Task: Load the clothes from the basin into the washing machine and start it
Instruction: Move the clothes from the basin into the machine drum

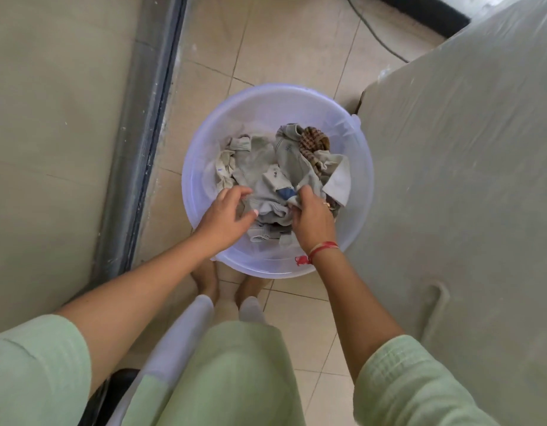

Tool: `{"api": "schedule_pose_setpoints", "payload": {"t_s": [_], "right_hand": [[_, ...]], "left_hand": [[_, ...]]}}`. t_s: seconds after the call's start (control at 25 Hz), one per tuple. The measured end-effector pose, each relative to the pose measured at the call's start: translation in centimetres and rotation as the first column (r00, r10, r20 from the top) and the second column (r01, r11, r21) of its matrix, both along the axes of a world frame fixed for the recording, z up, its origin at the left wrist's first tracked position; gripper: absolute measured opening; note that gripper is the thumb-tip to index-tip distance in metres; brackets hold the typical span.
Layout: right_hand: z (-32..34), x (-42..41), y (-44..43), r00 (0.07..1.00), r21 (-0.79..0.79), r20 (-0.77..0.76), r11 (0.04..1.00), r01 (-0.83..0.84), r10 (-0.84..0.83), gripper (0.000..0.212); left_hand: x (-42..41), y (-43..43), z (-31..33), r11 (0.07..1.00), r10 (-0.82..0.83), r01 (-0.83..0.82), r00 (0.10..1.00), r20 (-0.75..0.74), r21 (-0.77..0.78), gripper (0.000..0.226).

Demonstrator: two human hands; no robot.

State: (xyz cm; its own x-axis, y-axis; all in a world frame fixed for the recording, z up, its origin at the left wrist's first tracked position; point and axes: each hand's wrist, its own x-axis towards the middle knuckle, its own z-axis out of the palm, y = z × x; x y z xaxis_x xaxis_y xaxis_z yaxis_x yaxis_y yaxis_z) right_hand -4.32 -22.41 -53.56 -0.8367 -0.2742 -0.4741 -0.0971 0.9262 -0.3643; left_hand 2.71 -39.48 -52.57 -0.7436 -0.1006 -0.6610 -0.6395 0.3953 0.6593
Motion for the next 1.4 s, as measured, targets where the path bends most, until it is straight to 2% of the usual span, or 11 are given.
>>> {"api": "schedule_pose_setpoints", "payload": {"t_s": [0.24, 0.44, 0.52, 0.64, 0.76, 0.84, 0.92, 1.04, 1.2, 1.32, 1.4], "right_hand": [[2.9, 4.4, -5.4, 0.954, -0.294, -0.059, 0.908, -0.299, 0.295, 0.016], [2.3, 3.2, -4.6, 0.913, -0.433, 0.126, 0.850, -0.300, 0.387, 0.038], [2.8, 2.6, -2.9, 0.986, -0.455, 0.087, 0.886, -0.086, 0.140, 0.035], [2.3, -0.6, 0.7, 0.945, -0.255, -0.174, 0.940, 0.227, -0.276, 0.046], [-0.2, -3.9, 2.5, 0.990, 0.248, -0.137, 0.966, 0.074, -0.041, 0.071], [-2.1, -4.9, 2.4, 0.998, 0.369, -0.022, 0.928, -0.046, 0.058, 0.073], [-2.7, -6.2, 1.8, 0.999, 0.393, 0.036, 0.920, -0.008, -0.007, 0.053], [-1.2, -5.1, 0.9, 0.979, 0.059, 0.051, 0.979, 0.195, -0.198, 0.020], [4.1, 3.5, 0.8, 0.915, -0.288, -0.096, 0.891, 0.351, -0.391, 0.016], [5.9, 5.1, 0.7, 0.812, -0.369, 0.015, 0.751, 0.547, -0.584, 0.025], [6.6, 3.5, -0.2, 0.672, -0.441, 0.208, 0.545, 0.713, -0.710, 0.027]], "left_hand": [[-2.6, -2.7, 0.4, 0.818, 0.448, -0.508, 0.857, 0.254, 0.269, 0.048], [-2.3, -3.1, -1.7, 0.963, 0.260, -0.267, 0.912, 0.317, -0.023, 0.069], [-3.0, -2.6, -2.0, 0.982, 0.152, -0.114, 0.953, 0.263, -0.153, 0.056], [-4.1, -2.3, -1.8, 0.923, -0.077, 0.129, 0.985, 0.153, -0.363, 0.054], [-4.5, -3.0, -2.4, 0.871, -0.177, 0.231, 0.971, 0.162, -0.433, 0.052], [-4.5, -3.1, -2.4, 0.863, -0.197, 0.255, 0.965, 0.174, -0.436, 0.052], [-4.2, -2.9, -2.2, 0.869, -0.216, 0.268, 0.962, 0.170, -0.415, 0.052], [-3.8, -2.8, -2.4, 0.877, -0.200, 0.247, 0.968, 0.154, -0.413, 0.048], [-4.4, -3.2, -2.2, 0.906, -0.098, 0.162, 0.979, 0.178, -0.391, 0.046], [-4.9, -3.3, -1.9, 0.914, -0.117, 0.192, 0.968, 0.221, -0.357, 0.048], [-4.9, -2.9, -1.6, 0.886, -0.185, 0.285, 0.941, 0.285, -0.365, 0.051]]}}
